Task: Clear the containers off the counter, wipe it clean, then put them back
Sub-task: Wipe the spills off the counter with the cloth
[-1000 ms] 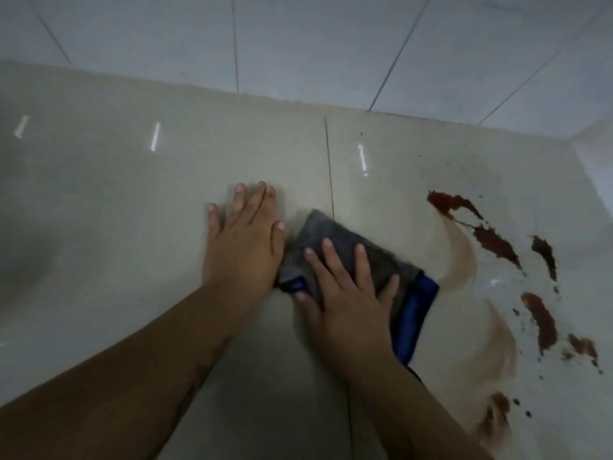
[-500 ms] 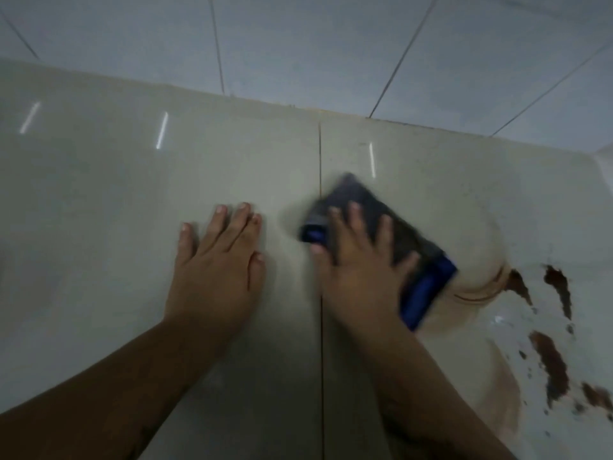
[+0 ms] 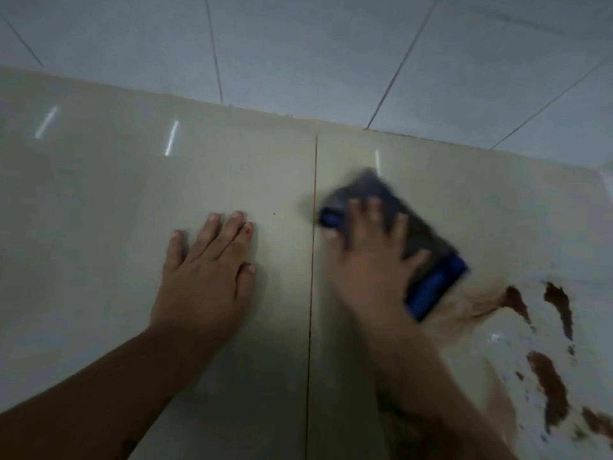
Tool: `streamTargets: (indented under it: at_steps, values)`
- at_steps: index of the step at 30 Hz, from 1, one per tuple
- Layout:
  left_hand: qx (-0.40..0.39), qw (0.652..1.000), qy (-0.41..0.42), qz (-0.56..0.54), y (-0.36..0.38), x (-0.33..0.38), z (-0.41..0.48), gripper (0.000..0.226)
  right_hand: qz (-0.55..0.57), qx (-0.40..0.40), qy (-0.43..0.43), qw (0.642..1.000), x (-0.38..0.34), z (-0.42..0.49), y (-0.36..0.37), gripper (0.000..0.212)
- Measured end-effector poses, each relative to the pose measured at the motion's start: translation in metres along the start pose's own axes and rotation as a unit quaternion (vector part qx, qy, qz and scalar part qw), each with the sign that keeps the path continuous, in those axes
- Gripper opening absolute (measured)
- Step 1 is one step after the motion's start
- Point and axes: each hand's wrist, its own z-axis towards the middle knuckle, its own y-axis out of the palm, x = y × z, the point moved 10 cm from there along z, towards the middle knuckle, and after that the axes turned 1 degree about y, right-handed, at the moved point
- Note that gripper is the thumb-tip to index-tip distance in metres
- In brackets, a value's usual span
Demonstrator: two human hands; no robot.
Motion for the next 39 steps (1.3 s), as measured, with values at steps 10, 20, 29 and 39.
streamTargets:
  at_steps: [10,20,29,39]
  values:
    - [-0.005,1.000,-0.005,-0.004,-0.001,0.001,0.001,0.062,0.058,-0.001,0.085,0.995,0.111,0.126,-0.049,0.062]
    - [0.005,1.000,-0.018,0.021,-0.001,-0.002,0.002,0.069,-0.025,-0.051,-0.184,0.981,-0.081,0.012,0.015,0.059]
    - [0.016,0.997,-0.063,0.043,0.000,-0.012,0.001,0.076,-0.023,-0.095,-0.177,0.979,0.027,0.028,-0.016,0.061]
    - [0.101,0.990,-0.070,-0.072,-0.021,-0.021,-0.006,0.070,-0.024,-0.068,-0.276,0.958,-0.119,0.045,0.017,0.056]
